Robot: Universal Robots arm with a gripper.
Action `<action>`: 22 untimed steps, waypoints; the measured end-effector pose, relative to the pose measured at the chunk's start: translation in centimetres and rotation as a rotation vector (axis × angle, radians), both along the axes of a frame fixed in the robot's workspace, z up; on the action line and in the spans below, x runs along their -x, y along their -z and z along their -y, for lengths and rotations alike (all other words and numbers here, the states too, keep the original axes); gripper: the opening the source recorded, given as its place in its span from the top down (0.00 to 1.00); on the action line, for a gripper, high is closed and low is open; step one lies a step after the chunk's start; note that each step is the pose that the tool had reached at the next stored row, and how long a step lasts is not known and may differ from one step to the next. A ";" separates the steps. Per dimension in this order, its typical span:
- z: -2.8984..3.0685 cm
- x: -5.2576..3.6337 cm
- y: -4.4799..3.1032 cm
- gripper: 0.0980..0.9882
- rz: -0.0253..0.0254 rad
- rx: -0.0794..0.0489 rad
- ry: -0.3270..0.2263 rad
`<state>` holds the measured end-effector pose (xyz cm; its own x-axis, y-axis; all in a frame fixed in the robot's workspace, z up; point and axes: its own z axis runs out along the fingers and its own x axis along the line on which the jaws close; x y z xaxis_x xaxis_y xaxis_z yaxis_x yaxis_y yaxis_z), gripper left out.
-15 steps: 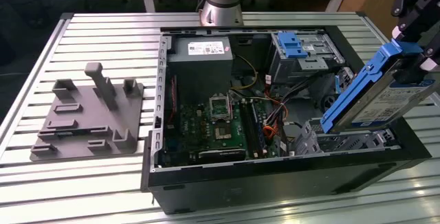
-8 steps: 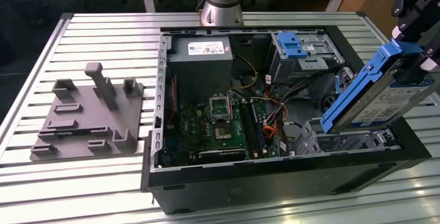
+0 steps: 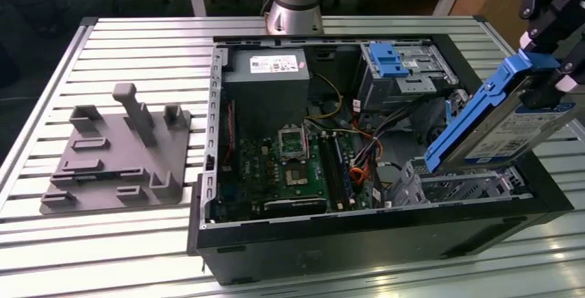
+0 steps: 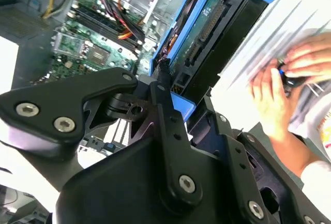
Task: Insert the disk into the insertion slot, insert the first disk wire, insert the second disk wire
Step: 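Insert the disk into the insertion slot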
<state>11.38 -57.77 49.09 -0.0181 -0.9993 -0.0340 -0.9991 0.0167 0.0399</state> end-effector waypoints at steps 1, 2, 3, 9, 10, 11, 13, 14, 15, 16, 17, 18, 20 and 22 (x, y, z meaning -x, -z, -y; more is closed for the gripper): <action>0.04 0.00 0.01 0.70 0.0000 -0.012 0.000; 0.08 0.00 0.00 0.70 0.0000 -0.021 0.000; 0.12 -0.01 0.01 0.70 0.0000 -0.031 -0.001; 0.20 -0.01 0.00 0.70 0.0000 -0.049 -0.001; 0.20 -0.01 0.00 0.70 0.0000 -0.048 -0.001; 0.20 -0.01 0.00 0.70 0.0000 -0.048 -0.001; 0.20 -0.01 0.03 0.70 0.0048 -0.049 -0.001; 0.20 -0.01 0.04 0.70 0.0091 -0.049 -0.001; 0.20 0.00 0.04 0.70 0.0141 -0.049 -0.001; 0.20 0.00 0.05 0.70 0.0185 -0.048 -0.002; 0.20 -0.01 0.06 0.70 0.0210 -0.049 -0.002; 0.20 -0.02 0.09 0.70 0.0227 -0.049 -0.002; 0.20 -0.01 0.13 0.70 0.0233 -0.049 -0.005; 0.20 -0.02 0.18 0.70 0.0233 -0.049 -0.009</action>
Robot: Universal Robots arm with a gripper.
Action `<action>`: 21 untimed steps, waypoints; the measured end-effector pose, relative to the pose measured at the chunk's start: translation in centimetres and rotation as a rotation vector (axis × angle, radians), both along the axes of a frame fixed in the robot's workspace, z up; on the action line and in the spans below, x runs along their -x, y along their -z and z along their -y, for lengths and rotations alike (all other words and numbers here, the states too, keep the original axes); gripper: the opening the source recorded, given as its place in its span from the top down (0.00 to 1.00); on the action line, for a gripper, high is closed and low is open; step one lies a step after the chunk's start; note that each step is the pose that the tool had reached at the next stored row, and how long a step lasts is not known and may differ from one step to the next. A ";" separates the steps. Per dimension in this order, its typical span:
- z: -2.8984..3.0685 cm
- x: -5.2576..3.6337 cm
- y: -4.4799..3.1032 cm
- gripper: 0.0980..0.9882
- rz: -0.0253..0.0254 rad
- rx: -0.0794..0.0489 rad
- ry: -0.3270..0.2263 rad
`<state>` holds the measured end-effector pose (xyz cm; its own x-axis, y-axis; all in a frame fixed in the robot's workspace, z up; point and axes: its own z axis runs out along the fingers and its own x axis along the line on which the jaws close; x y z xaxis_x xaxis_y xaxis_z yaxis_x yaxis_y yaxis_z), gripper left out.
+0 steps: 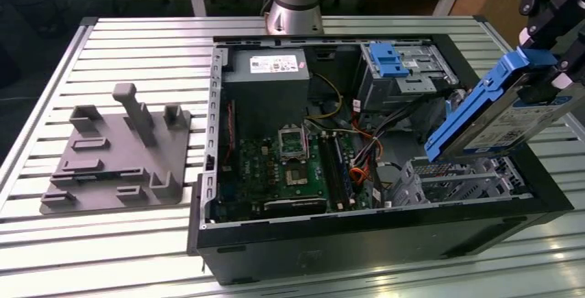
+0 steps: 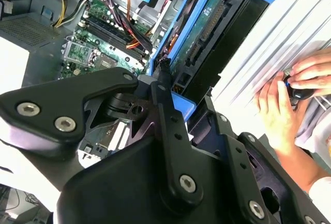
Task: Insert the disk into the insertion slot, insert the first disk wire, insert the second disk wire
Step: 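Insert the disk into the insertion slot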
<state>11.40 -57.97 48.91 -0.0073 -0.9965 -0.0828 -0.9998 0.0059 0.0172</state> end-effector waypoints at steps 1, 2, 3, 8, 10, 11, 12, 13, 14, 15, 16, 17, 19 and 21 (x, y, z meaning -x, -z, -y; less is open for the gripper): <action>0.00 -0.01 0.02 0.70 0.0000 0.000 -0.003; 0.00 -0.04 0.04 0.70 0.0000 0.000 -0.006; 0.00 -0.06 0.07 0.70 0.0000 0.000 -0.010; 0.00 -0.09 0.11 0.70 0.0000 0.000 -0.015; -0.04 -0.10 0.14 0.70 0.0000 0.000 -0.015; -0.11 -0.10 0.14 0.70 0.0000 0.000 -0.015; -0.22 -0.11 0.15 0.70 0.0000 0.000 -0.016; -0.34 -0.11 0.16 0.70 0.0000 0.000 -0.016; -0.45 -0.13 0.19 0.70 -0.0001 0.000 -0.016; -0.52 -0.17 0.20 0.70 0.0000 0.000 -0.016; -0.54 -0.21 0.25 0.70 0.0000 0.000 -0.016; -0.55 -0.24 0.29 0.70 -0.0001 0.000 -0.017; -0.56 -0.34 0.38 0.70 0.0000 0.000 -0.017; -0.58 -0.43 0.48 0.70 0.0000 0.000 -0.018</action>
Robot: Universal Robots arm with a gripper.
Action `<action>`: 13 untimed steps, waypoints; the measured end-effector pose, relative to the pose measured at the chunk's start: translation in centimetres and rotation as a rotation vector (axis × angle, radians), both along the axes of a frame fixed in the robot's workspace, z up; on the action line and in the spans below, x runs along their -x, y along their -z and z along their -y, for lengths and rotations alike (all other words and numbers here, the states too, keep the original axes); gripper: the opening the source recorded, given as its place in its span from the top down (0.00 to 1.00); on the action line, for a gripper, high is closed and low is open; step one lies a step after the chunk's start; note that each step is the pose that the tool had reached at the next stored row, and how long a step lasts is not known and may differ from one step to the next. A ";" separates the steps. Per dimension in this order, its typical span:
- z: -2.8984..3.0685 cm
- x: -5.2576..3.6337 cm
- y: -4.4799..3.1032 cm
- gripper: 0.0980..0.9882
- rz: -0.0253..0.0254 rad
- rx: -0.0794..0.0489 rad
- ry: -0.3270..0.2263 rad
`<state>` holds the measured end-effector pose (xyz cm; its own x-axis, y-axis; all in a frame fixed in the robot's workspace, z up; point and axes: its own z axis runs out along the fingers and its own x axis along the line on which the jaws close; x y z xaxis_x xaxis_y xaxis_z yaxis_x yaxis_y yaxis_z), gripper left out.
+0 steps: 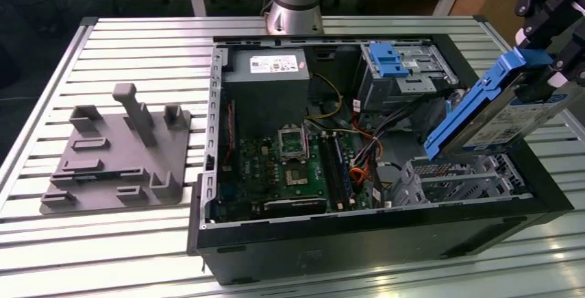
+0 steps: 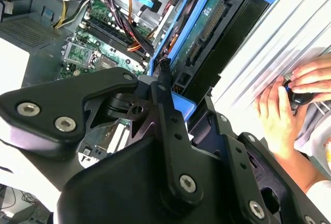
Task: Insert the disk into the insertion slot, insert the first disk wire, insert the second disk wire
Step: 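Insert the disk into the insertion slot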
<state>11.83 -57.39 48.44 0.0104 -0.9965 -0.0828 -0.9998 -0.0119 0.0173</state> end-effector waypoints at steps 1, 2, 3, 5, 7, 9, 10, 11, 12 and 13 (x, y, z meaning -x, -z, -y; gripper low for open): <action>-0.01 -0.04 0.05 0.70 0.0000 0.000 0.000; -0.01 -0.08 0.11 0.70 0.0000 0.000 -0.001; -0.01 -0.10 0.17 0.70 0.0000 0.000 -0.001; -0.01 -0.14 0.33 0.70 0.0000 0.000 -0.002; -0.01 -0.23 0.50 0.70 0.0000 0.000 -0.002; -0.01 -0.28 0.66 0.70 0.0000 0.000 -0.002; -0.01 -0.29 0.73 0.70 0.0000 0.000 -0.002; -0.01 -0.30 0.81 0.70 0.0000 0.000 -0.002; -0.01 -0.31 0.90 0.70 0.0000 0.000 -0.002; -0.01 -0.31 0.98 0.70 0.0001 0.000 -0.002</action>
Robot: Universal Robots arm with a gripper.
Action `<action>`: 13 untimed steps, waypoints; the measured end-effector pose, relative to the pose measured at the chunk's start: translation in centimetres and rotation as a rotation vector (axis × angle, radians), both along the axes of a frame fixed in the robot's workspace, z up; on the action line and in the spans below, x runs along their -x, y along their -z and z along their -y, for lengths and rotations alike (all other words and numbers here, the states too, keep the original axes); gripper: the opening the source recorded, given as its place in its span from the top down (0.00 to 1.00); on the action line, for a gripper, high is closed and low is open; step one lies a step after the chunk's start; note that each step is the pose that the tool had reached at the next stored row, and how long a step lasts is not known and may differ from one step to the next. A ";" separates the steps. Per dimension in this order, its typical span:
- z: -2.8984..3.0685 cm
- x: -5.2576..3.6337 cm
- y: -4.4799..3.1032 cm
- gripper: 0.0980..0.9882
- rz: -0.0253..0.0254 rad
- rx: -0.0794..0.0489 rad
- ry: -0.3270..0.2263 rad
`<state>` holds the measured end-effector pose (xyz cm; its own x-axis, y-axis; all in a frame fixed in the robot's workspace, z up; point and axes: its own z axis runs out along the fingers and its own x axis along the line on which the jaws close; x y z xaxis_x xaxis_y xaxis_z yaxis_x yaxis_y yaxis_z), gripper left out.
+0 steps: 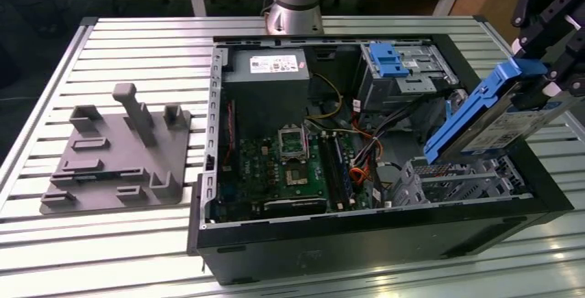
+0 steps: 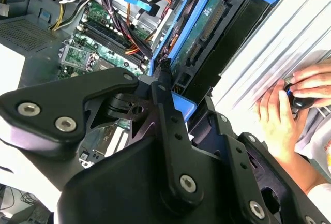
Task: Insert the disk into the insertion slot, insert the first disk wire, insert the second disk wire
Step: 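Insert the disk into the insertion slot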
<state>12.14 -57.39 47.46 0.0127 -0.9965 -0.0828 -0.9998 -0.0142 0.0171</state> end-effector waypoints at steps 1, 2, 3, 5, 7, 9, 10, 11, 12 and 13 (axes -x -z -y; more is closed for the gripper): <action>0.00 0.00 0.08 0.70 0.0002 0.000 0.000; 0.00 0.00 0.15 0.70 0.0004 0.000 0.000; 0.00 -0.01 0.21 0.70 0.0005 0.000 0.000; 0.00 0.00 0.34 0.70 0.0007 0.000 0.000; 0.00 0.00 0.49 0.70 0.0007 0.000 0.000; 0.00 0.00 0.64 0.70 0.0007 0.000 0.000; 0.00 0.00 0.71 0.70 0.0007 0.000 0.000; 0.00 0.00 0.77 0.70 0.0008 0.000 0.000; 0.00 0.00 0.83 0.70 0.0008 0.000 0.000; -0.02 0.00 0.90 0.70 0.0008 0.000 0.000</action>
<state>12.14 -57.37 46.56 0.0128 -0.9965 -0.0827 -0.9998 -0.0142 0.0164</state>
